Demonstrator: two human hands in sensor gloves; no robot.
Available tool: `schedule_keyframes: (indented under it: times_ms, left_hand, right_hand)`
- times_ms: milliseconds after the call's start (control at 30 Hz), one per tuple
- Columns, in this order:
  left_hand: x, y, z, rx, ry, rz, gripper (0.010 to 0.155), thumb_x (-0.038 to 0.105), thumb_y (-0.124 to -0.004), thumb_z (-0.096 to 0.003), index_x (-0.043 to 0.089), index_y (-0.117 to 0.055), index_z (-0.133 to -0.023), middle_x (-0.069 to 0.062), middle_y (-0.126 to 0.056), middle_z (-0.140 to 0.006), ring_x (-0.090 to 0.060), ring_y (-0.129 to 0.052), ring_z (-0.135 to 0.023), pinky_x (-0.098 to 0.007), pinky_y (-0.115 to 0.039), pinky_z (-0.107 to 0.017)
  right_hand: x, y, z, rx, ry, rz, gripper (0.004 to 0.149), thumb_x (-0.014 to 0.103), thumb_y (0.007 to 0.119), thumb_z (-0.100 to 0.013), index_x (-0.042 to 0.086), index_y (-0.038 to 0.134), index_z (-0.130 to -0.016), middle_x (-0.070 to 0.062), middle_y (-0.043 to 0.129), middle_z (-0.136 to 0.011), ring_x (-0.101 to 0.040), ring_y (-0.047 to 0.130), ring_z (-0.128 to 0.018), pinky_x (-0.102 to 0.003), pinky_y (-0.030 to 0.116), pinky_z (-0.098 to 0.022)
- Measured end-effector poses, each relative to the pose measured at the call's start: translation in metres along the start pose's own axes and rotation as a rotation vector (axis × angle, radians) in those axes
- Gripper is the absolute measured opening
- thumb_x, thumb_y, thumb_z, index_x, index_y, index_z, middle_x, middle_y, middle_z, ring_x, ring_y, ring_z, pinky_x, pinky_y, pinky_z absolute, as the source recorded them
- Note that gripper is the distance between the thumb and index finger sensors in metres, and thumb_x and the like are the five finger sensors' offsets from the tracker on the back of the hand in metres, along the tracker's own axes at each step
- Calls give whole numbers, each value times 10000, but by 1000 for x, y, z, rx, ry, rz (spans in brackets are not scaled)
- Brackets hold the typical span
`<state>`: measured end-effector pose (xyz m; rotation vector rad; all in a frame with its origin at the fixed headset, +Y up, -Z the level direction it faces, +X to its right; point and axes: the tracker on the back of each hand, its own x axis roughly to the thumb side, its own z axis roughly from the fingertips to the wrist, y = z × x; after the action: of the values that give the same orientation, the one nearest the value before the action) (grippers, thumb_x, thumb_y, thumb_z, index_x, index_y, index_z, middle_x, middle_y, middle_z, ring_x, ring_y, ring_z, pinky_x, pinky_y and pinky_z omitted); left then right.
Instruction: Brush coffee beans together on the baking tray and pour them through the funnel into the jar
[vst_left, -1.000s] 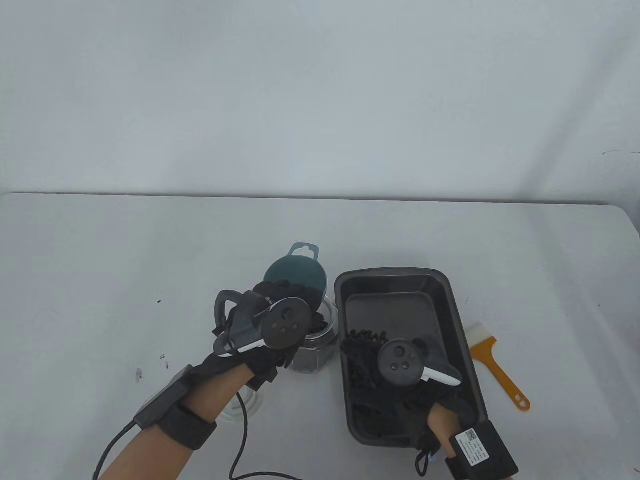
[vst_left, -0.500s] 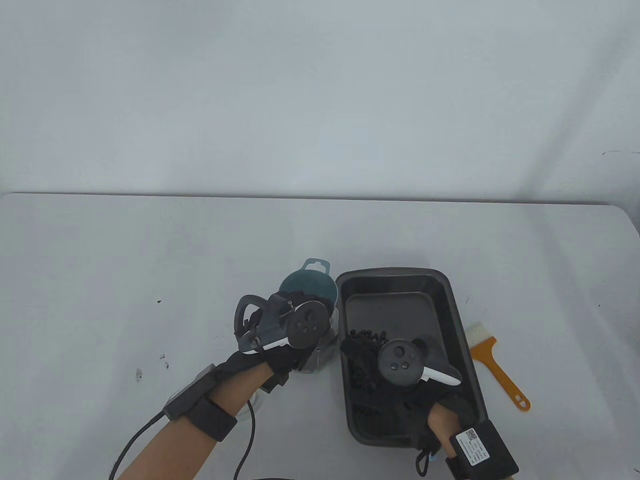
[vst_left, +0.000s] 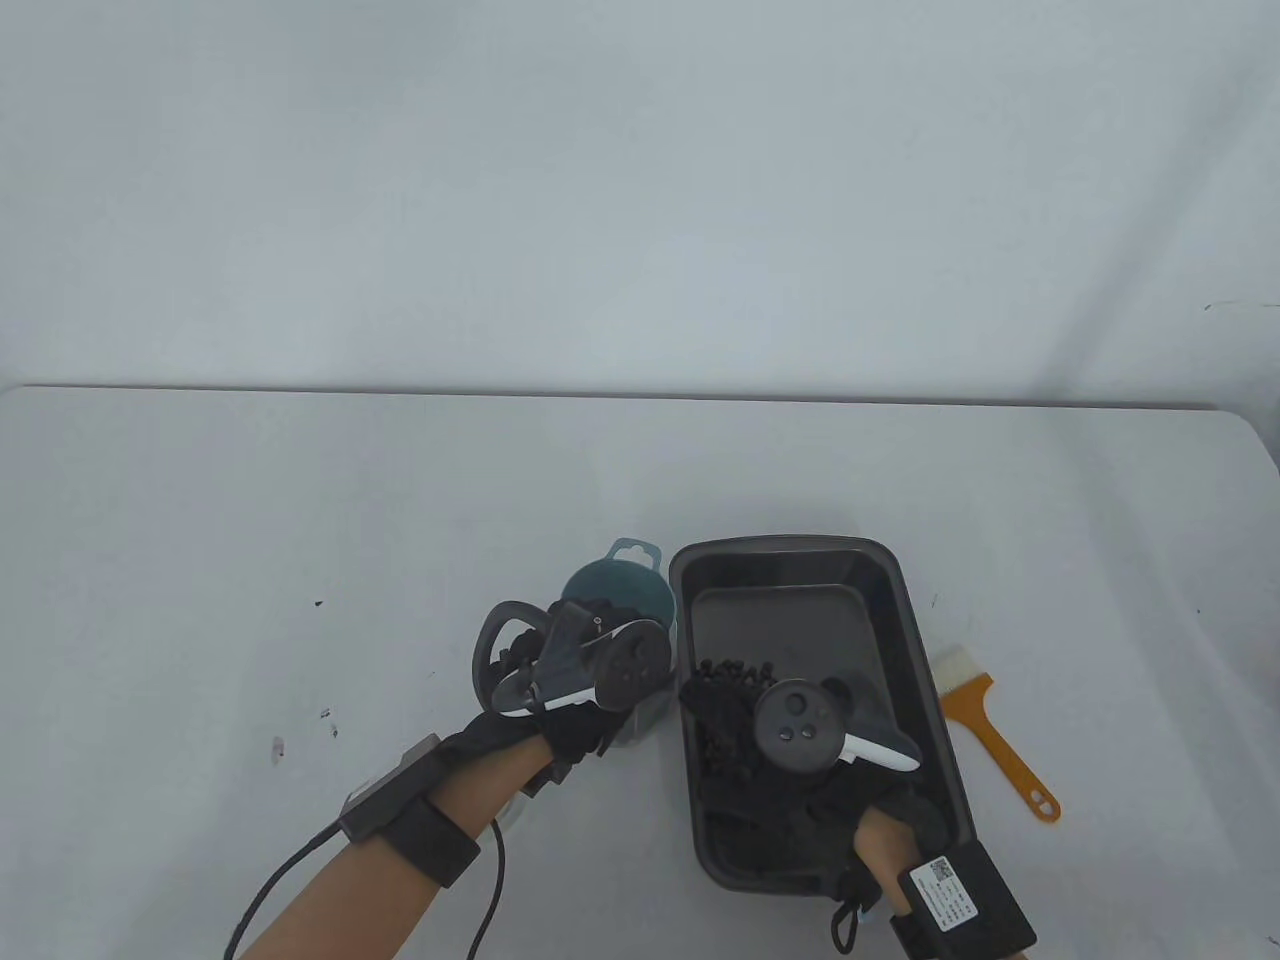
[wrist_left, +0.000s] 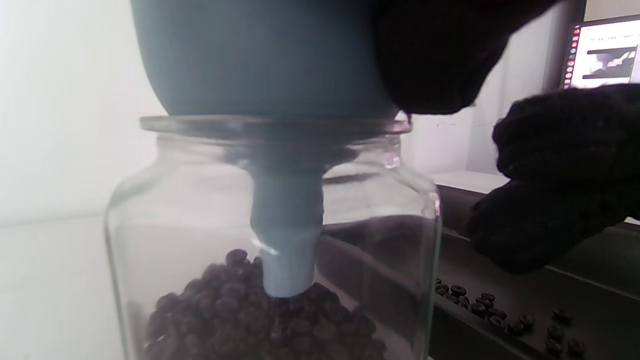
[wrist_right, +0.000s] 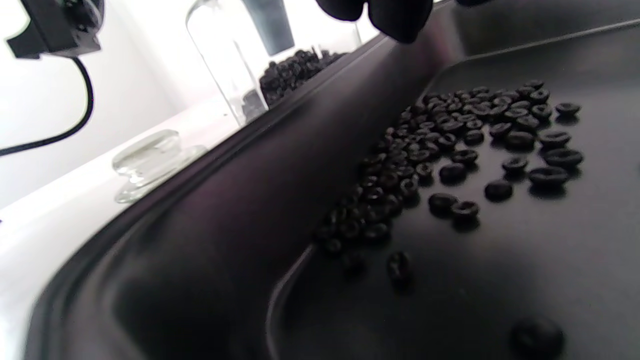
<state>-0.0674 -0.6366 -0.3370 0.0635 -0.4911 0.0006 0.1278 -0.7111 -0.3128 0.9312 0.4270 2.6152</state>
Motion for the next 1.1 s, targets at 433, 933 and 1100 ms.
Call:
schedule_keyframes:
  times_ms: [433, 933, 1100]
  left_hand:
    - [4, 3, -2, -63, 24, -36, 485, 472, -841, -395, 257, -794, -828, 37, -943, -688, -121, -1014, -539, -415, -808, -590]
    - [-1, 27, 16, -139, 30, 1, 784, 663, -750, -385, 273, -567, -1040, -39, -728, -1034, -268, -851, -915, -542, -633, -751]
    - [-7, 40, 30, -111, 39, 25, 791, 669, -744, -386, 282, -553, -1049, -46, -707, -1052, -279, -836, -931, -553, -622, -754]
  right_hand:
    - [0, 0, 0, -3, -5, -2, 834, 656, 604, -334, 347, 187, -988, -232, 496, -1049, -465, 668, -902, -648, 531, -654]
    - [0, 2, 0, 5, -6, 0, 834, 656, 603, -335, 343, 191, -989, -236, 501, -1044, -465, 679, -896, -645, 535, -652]
    - [0, 2, 0, 8, -3, 0, 834, 656, 602, -335, 342, 190, -989, -238, 503, -1043, -465, 682, -893, -644, 538, -652]
